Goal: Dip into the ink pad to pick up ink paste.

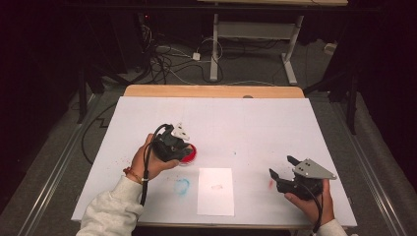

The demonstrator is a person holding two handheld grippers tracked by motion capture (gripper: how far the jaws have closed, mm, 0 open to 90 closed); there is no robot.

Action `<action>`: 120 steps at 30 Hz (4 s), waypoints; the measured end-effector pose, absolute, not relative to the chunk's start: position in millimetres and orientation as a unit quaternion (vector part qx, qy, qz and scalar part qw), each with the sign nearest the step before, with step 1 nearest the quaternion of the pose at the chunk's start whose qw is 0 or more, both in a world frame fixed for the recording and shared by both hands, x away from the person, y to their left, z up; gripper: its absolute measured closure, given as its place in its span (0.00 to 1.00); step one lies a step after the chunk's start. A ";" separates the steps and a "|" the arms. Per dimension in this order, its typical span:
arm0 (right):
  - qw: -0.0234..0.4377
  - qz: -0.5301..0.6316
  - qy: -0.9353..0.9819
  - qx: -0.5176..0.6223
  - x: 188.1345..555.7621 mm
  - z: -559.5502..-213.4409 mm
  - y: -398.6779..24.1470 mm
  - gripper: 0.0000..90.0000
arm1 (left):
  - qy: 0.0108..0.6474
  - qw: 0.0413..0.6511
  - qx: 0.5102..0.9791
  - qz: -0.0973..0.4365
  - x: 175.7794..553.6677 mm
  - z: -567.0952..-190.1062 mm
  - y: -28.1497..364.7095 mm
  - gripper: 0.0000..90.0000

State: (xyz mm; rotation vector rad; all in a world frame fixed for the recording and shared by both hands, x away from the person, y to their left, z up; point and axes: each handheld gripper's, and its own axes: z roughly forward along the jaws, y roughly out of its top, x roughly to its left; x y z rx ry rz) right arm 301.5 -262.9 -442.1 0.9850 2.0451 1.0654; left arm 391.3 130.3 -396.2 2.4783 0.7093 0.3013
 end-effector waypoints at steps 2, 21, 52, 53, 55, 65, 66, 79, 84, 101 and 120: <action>0.312 0.402 0.776 0.372 301.9 -442.6 -262.9 0.29 | 0.272 0.260 0.920 0.108 398.8 -403.2 131.5 0.82; 0.309 0.394 0.781 0.374 301.9 -445.7 -262.8 0.30 | 0.310 0.217 0.923 0.064 431.6 -438.3 129.9 0.82; 0.325 0.390 0.782 0.363 300.5 -445.6 -257.3 0.30 | 0.326 0.232 0.914 0.073 425.1 -436.3 130.0 0.82; 0.324 0.389 0.781 0.364 300.5 -445.6 -257.5 0.30 | 0.321 0.243 0.913 0.064 423.5 -433.3 131.1 0.82; 0.323 0.391 0.780 0.367 300.8 -445.5 -258.1 0.30 | 0.319 0.247 0.911 0.082 419.5 -424.6 132.3 0.82; 0.324 0.388 0.783 0.363 300.6 -444.7 -259.6 0.31 | 0.313 0.271 0.905 0.096 410.2 -407.9 140.8 0.82; 0.324 0.389 0.782 0.364 300.7 -444.7 -260.0 0.31 | 0.314 0.274 0.903 0.099 409.4 -405.8 142.2 0.82; 0.323 0.384 0.785 0.364 301.5 -445.7 -260.5 0.31 | 0.317 0.242 0.914 0.078 419.3 -427.6 136.9 0.82; 0.323 0.383 0.785 0.364 301.3 -445.7 -260.4 0.32 | 0.322 0.235 0.915 0.065 424.4 -440.2 138.1 0.82; 0.321 0.381 0.789 0.361 302.7 -446.4 -257.5 0.32 | 0.321 0.232 0.915 0.076 422.2 -443.0 135.8 0.82; 0.316 0.385 0.788 0.361 310.5 -445.5 -253.6 0.32 | 0.320 0.268 0.905 0.083 418.1 -431.4 143.3 0.82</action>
